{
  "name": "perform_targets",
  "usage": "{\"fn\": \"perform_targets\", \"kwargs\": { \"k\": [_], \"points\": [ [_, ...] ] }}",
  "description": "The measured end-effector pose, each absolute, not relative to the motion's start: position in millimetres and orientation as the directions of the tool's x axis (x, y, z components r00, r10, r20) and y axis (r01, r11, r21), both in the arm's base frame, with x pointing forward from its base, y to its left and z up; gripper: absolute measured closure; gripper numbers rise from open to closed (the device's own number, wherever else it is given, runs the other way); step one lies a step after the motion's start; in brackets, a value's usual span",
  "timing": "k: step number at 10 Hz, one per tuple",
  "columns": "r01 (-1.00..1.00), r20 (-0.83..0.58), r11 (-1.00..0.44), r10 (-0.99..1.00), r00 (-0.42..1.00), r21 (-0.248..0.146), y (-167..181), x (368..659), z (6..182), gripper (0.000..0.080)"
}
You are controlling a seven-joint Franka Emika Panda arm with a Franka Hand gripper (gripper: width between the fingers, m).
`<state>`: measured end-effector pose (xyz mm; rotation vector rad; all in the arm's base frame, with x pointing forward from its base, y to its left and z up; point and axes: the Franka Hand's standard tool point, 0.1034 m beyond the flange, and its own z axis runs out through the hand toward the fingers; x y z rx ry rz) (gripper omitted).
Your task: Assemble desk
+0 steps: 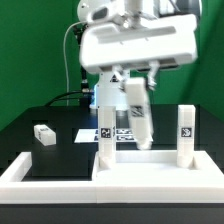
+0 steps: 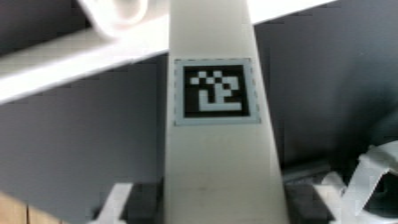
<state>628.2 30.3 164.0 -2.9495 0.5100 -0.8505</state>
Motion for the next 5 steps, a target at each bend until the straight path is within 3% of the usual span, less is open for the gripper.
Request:
{"fn": "perform_targets", "kwargs": {
  "k": [1, 3, 5],
  "points": [
    [-0.257, 0.521, -0.961, -0.271, 0.809, -0.101, 60.7, 628.4, 163.9, 0.0509],
    [-0.191, 0.561, -0.981, -0.174, 0.809, -0.029, 75.1, 644.2, 168.2, 0.0509],
    [-0.204, 0.558, -0.978, -0.187, 0.809, -0.032, 72.8, 642.8, 165.8, 0.0509]
  ]
}}
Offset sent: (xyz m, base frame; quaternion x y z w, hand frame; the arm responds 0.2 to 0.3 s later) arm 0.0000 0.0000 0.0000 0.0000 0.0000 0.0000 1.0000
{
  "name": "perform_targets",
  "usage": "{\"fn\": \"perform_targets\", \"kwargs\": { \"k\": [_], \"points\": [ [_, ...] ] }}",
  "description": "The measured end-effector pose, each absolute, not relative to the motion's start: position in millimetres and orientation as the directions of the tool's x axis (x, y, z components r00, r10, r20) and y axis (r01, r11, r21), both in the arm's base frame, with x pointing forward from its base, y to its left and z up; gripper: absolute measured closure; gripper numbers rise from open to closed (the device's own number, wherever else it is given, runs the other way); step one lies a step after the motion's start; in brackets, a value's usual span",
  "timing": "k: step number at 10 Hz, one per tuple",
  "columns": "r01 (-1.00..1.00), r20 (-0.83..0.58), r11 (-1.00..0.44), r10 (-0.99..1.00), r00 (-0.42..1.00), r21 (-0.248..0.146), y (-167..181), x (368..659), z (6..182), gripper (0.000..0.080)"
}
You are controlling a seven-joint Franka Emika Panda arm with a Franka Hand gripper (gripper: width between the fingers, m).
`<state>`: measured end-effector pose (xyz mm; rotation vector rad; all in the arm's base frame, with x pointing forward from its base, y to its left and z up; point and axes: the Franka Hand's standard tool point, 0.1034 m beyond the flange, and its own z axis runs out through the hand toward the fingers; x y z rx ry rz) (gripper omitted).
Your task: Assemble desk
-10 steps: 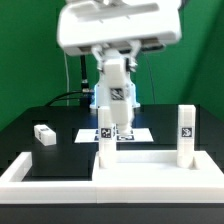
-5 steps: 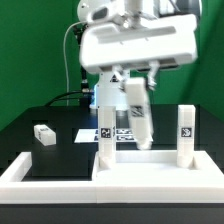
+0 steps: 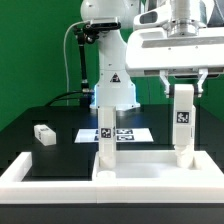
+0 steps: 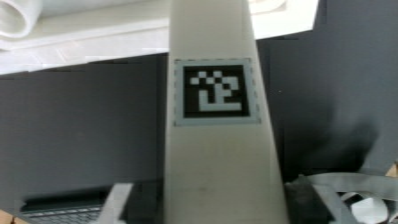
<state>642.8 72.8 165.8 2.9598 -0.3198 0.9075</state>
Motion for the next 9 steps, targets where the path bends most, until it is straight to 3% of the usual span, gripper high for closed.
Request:
{"fn": "perform_targets", "kwargs": {
  "k": [2, 5, 9],
  "points": [
    [-0.202, 0.556, -0.979, -0.185, 0.81, -0.031, 74.4, 642.3, 164.7, 0.0509],
    [-0.211, 0.6, -0.976, -0.204, 0.774, -0.06, 108.2, 647.8, 153.0, 0.0509],
    [-0.219, 0.593, -0.975, -0.193, 0.782, -0.029, 95.7, 649.2, 139.0, 0.0509]
  ]
}}
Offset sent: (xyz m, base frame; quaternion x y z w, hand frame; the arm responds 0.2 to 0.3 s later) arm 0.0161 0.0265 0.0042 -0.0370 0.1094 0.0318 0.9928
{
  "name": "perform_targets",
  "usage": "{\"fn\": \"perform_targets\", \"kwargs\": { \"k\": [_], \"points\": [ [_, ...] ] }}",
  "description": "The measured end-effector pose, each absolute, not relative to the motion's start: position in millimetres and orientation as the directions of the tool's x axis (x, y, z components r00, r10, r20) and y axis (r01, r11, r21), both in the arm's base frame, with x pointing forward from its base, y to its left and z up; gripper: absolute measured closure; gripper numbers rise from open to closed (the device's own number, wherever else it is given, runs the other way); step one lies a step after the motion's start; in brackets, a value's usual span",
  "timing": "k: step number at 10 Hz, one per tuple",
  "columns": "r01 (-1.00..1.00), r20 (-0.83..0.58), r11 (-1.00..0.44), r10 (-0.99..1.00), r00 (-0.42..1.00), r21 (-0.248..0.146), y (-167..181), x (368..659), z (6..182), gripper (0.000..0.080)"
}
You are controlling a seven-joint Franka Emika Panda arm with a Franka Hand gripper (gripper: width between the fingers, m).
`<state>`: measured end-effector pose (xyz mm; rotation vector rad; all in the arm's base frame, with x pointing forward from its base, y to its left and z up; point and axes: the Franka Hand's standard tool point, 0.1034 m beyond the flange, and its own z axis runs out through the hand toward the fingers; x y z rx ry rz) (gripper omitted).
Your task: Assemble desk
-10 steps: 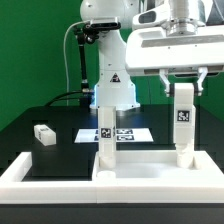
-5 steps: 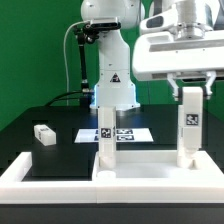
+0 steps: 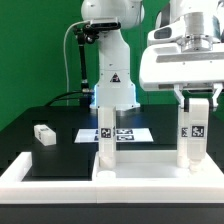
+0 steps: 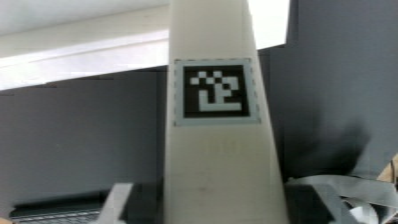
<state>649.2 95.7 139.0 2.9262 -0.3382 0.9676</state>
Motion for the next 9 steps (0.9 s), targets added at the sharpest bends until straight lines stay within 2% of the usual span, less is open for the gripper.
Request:
{"fn": "perform_targets", "kwargs": {
  "k": [9],
  "points": [
    [-0.199, 0.625, -0.98, -0.163, 0.763, -0.013, 103.3, 663.5, 133.6, 0.0509]
  ]
}}
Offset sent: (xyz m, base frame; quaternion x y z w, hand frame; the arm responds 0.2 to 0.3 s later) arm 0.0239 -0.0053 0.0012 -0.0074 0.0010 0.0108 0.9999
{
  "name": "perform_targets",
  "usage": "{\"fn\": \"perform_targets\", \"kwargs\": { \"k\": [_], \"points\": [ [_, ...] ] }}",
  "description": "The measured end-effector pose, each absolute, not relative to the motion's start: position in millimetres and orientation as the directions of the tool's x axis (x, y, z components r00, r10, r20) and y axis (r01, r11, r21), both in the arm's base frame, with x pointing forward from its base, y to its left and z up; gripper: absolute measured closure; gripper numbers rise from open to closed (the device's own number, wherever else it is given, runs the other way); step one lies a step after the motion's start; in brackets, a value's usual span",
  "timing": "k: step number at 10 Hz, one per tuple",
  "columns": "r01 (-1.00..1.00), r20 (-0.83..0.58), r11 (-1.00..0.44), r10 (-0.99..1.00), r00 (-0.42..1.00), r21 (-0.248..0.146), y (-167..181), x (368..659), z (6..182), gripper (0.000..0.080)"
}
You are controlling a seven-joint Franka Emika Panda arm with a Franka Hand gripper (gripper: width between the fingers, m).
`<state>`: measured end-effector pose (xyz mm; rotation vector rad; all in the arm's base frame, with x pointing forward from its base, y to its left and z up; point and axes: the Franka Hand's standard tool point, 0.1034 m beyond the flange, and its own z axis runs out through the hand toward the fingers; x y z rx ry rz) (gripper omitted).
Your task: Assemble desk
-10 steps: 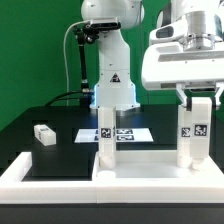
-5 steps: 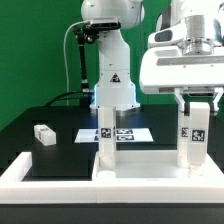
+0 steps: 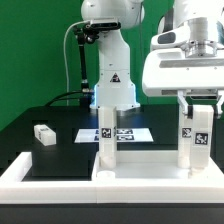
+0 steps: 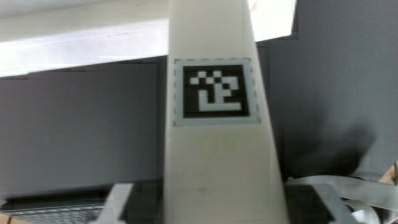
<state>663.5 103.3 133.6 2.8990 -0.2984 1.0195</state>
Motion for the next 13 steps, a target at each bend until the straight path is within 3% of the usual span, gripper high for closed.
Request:
{"fn": "perform_targets", "kwargs": {
  "k": [7, 10, 13],
  "points": [
    [-0.179, 0.633, -0.984, -0.139, 0.761, 0.0, 103.7, 657.0, 135.2, 0.0509],
    [-0.173, 0.628, -0.985, -0.126, 0.768, 0.013, 102.8, 652.4, 127.3, 0.0509],
    [-0.168, 0.666, -0.986, -0.115, 0.737, 0.017, 105.5, 661.9, 126.5, 0.0509]
  ]
}}
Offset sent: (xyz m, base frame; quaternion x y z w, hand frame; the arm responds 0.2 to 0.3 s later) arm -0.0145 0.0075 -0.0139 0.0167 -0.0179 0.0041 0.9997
